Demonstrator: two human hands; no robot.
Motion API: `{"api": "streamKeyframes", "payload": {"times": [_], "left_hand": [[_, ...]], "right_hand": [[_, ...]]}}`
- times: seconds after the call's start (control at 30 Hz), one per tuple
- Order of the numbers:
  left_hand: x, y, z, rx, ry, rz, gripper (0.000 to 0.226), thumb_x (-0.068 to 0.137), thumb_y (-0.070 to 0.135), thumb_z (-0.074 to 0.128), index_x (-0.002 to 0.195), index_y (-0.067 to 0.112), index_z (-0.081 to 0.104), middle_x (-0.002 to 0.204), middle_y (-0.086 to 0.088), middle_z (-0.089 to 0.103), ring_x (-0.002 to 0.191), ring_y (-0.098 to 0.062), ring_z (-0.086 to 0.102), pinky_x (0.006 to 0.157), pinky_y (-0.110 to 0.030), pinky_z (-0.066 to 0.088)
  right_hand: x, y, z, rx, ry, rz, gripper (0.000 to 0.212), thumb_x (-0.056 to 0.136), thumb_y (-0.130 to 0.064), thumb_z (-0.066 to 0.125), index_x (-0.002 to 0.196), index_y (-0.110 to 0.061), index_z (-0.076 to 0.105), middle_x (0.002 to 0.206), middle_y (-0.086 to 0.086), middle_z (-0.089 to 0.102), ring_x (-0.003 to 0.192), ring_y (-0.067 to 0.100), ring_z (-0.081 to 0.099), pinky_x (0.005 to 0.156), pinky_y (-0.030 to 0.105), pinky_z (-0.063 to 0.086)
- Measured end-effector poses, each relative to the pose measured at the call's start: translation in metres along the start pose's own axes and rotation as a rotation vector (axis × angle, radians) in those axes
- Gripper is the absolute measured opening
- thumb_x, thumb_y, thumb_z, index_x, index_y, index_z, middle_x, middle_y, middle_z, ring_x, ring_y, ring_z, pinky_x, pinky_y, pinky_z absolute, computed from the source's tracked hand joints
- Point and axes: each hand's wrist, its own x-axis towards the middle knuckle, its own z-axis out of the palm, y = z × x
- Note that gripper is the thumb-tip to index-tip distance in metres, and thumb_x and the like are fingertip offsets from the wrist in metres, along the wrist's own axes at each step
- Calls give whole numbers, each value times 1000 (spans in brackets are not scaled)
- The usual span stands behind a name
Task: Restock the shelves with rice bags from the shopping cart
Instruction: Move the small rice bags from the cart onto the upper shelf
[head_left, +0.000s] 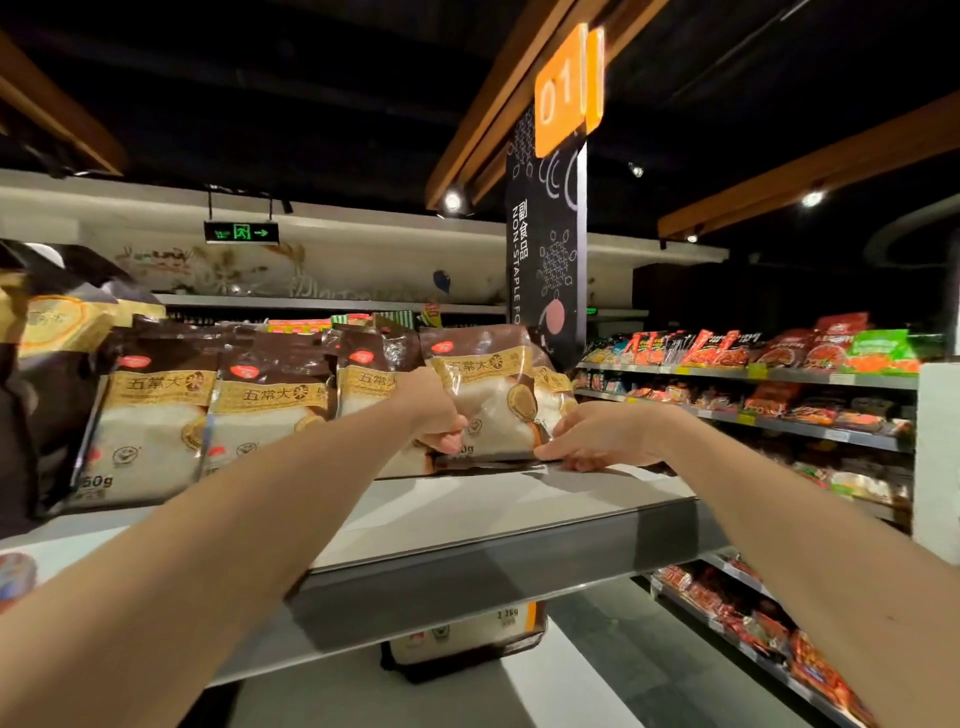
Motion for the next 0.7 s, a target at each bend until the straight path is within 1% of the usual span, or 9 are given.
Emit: {"api": "streamKeyframes", "payload": {"times": [0.07, 0.1, 0.17, 0.23, 0.3, 0.37, 0.43, 0.53, 0.7], "left_hand": [[-2, 2, 6, 156, 38, 47, 14, 96, 8, 62, 101, -3, 56, 79, -11, 65, 55, -15, 66, 43, -18, 52], [-4, 2, 10, 276, 80, 89, 11, 96, 8, 61, 99, -2, 58, 77, -10, 64, 55, -16, 66, 43, -19, 53], [-9, 3, 11, 493, 150, 176, 12, 95, 12, 61, 98, 0, 61, 78, -8, 62, 64, -18, 67, 53, -24, 56], [-12, 4, 7, 603, 161, 249, 20, 93, 23, 66, 90, 5, 60, 71, -3, 57, 66, -15, 60, 63, -25, 55], [-13, 5, -2, 613, 100, 296, 31, 91, 31, 69, 76, 8, 54, 66, -1, 57, 57, -11, 56, 61, -24, 54], [-10, 6, -3, 503, 17, 359, 32, 88, 33, 72, 83, 6, 56, 72, -1, 60, 60, -10, 56, 57, -20, 49], [-8, 8, 4, 412, -36, 436, 37, 82, 41, 76, 89, 13, 53, 83, 0, 58, 71, -10, 52, 62, -21, 44], [-1, 6, 15, 423, -62, 480, 40, 82, 46, 75, 83, 23, 43, 85, 4, 52, 72, -9, 45, 60, -21, 37], [2, 10, 15, 537, -70, 430, 52, 85, 50, 70, 109, 6, 55, 87, 0, 56, 77, -13, 50, 62, -24, 40]], "right_hand": [[-2, 0, 1, -15, 9, -21, 49, 77, -47, 78, 109, -13, 62, 105, 3, 61, 94, 18, 56, 83, 29, 48], [-5, 0, 2, -10, 5, -29, 51, 77, -48, 77, 110, -12, 62, 104, 3, 61, 90, 17, 56, 80, 28, 47], [-6, -1, 5, -32, 26, -50, 56, 79, -56, 71, 113, -12, 63, 103, 2, 63, 84, 14, 56, 75, 26, 47], [-9, -2, 8, -54, 76, -69, 56, 84, -59, 64, 112, -11, 63, 100, 3, 61, 80, 14, 52, 76, 25, 47], [-10, -4, 8, -57, 116, -79, 54, 87, -57, 61, 112, -10, 59, 96, 4, 58, 78, 14, 50, 75, 24, 47], [-11, -6, 7, -57, 111, -79, 56, 87, -56, 61, 114, -7, 58, 90, 5, 57, 76, 15, 50, 73, 24, 48], [-10, -10, 8, -55, 94, -58, 61, 85, -58, 62, 113, -4, 60, 81, 4, 57, 69, 14, 49, 65, 21, 47], [-2, -14, 9, -109, 104, -20, 66, 82, -63, 61, 104, 0, 63, 70, 2, 57, 55, 11, 48, 56, 19, 47], [2, -21, 15, -227, 182, 40, 66, 83, -67, 55, 93, -2, 60, 70, 5, 58, 56, 15, 51, 59, 21, 50]]}}
